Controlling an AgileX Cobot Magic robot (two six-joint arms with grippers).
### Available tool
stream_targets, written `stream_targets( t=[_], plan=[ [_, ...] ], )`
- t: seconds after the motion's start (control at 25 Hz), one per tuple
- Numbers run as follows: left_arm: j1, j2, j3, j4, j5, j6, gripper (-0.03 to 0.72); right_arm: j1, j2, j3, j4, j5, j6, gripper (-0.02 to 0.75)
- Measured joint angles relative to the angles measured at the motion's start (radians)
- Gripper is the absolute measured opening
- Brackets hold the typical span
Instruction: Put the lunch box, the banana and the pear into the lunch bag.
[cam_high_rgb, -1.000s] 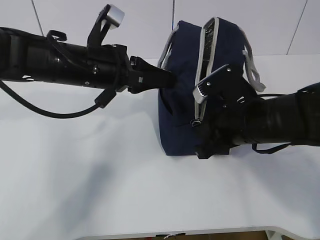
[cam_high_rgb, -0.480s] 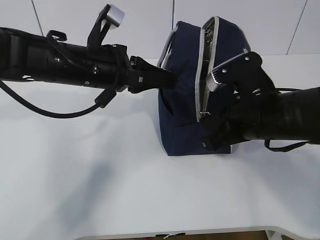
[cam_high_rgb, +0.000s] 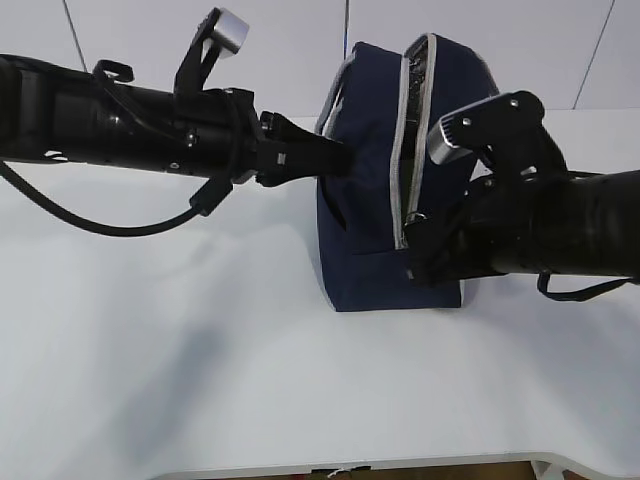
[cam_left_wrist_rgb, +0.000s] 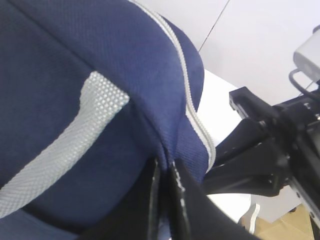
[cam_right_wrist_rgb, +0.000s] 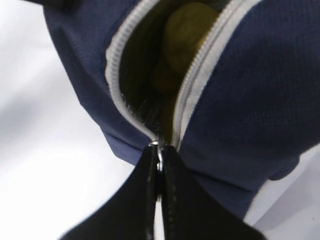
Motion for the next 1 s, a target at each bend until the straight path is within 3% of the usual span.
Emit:
stream_targets(
  t=[1.0],
  plan=[
    [0.000, 0.000, 0.000, -0.004, 0.007, 0.000, -0.009, 0.000, -0.146, 0.006, -0.002, 0.013, 0.208, 0.018]
  ],
)
